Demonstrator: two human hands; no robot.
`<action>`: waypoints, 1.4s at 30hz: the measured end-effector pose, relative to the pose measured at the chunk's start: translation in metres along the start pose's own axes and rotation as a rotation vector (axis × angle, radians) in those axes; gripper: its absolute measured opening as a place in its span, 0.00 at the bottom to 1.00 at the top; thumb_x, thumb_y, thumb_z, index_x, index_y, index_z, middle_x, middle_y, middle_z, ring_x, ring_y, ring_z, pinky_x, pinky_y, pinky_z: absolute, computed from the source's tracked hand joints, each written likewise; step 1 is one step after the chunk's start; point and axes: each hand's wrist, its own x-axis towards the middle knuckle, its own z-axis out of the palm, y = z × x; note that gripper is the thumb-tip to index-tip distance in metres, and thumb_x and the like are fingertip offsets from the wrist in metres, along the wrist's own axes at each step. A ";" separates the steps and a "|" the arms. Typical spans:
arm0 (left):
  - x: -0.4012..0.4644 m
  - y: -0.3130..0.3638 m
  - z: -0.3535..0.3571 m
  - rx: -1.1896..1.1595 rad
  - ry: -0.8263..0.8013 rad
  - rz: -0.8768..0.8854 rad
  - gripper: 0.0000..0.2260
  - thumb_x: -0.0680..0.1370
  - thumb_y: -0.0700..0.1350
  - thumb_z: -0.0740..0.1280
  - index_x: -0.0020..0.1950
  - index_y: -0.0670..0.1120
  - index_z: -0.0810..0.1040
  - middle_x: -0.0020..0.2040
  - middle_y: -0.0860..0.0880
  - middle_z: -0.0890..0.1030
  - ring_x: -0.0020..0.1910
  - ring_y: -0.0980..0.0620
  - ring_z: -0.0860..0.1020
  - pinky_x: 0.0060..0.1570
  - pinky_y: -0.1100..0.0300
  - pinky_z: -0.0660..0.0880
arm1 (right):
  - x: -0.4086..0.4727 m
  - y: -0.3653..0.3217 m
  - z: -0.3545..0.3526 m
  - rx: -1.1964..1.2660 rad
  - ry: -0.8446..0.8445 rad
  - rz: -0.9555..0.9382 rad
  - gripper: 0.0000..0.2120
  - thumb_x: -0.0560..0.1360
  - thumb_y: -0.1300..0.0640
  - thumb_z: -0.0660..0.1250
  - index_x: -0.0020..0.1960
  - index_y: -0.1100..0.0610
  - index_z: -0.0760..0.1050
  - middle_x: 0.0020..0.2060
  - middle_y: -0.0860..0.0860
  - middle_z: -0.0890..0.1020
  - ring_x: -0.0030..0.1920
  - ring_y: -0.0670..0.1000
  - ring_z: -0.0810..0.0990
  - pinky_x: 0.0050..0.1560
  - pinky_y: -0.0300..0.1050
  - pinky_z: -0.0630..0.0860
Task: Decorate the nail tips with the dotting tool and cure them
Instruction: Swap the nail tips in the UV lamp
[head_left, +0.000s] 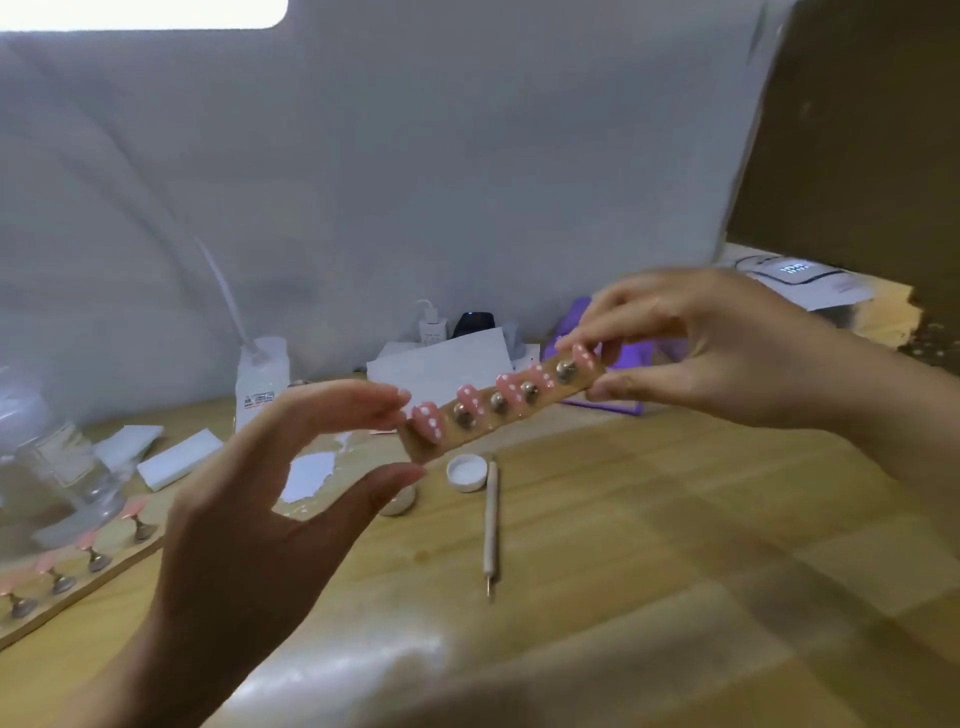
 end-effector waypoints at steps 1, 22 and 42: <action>0.007 0.003 0.005 -0.006 -0.017 -0.017 0.18 0.67 0.58 0.69 0.56 0.61 0.73 0.52 0.64 0.79 0.54 0.62 0.78 0.56 0.69 0.71 | -0.002 0.007 -0.009 -0.005 0.033 0.035 0.13 0.65 0.51 0.71 0.49 0.49 0.81 0.42 0.41 0.79 0.44 0.42 0.76 0.44 0.27 0.68; 0.074 0.082 0.246 -0.826 -0.737 -0.731 0.06 0.78 0.38 0.61 0.52 0.46 0.75 0.40 0.54 0.78 0.36 0.63 0.77 0.38 0.72 0.73 | -0.082 0.145 -0.079 -0.250 0.071 1.282 0.13 0.68 0.56 0.74 0.49 0.61 0.79 0.44 0.56 0.78 0.44 0.54 0.74 0.35 0.44 0.67; 0.114 0.085 0.330 -0.961 -0.548 -1.101 0.07 0.79 0.44 0.61 0.43 0.44 0.72 0.35 0.47 0.77 0.29 0.54 0.77 0.23 0.65 0.75 | -0.079 0.178 -0.039 -0.070 0.359 1.206 0.13 0.69 0.58 0.72 0.34 0.58 0.68 0.38 0.57 0.74 0.40 0.53 0.74 0.28 0.38 0.64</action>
